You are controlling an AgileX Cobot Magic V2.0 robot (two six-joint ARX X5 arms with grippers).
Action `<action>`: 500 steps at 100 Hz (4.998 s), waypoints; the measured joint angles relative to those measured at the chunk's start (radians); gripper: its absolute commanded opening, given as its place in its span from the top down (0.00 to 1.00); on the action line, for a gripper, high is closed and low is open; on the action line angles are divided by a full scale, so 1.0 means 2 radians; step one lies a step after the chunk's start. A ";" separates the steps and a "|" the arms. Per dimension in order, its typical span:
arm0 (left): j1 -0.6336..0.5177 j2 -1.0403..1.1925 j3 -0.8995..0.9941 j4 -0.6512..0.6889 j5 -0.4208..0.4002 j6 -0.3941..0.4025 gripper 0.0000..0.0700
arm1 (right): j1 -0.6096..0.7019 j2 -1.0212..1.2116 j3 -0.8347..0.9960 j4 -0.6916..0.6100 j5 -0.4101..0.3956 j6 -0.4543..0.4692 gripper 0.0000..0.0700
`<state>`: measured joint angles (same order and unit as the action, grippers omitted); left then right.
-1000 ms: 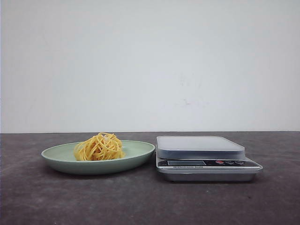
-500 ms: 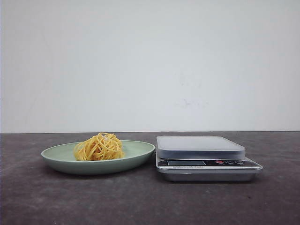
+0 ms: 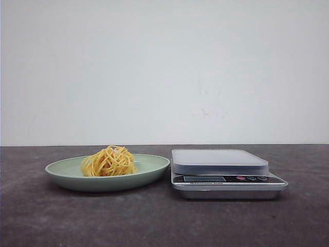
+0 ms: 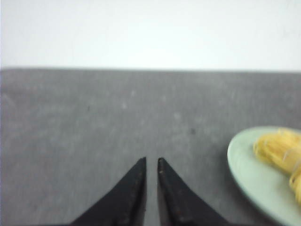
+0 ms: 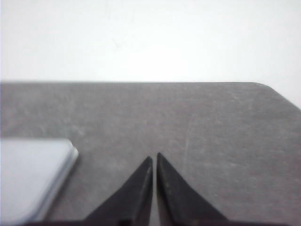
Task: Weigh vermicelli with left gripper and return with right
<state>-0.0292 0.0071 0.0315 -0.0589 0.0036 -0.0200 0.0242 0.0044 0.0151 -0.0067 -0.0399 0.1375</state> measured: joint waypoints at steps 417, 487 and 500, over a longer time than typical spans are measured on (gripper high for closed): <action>-0.330 0.930 0.773 -0.172 0.191 -0.311 0.98 | 0.021 0.267 0.392 -0.307 -0.189 -0.002 0.21; -0.331 1.005 0.774 -0.187 0.193 -0.313 0.51 | 0.021 0.266 0.392 -0.316 -0.189 -0.002 0.21; -0.331 1.005 0.776 -0.187 0.194 -0.311 0.49 | 0.021 0.266 0.392 -0.317 -0.189 -0.002 0.21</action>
<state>-0.6918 2.0174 1.5829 -0.4332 0.3912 -0.6422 0.0658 0.5373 0.7982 -0.6399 -0.4179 0.1337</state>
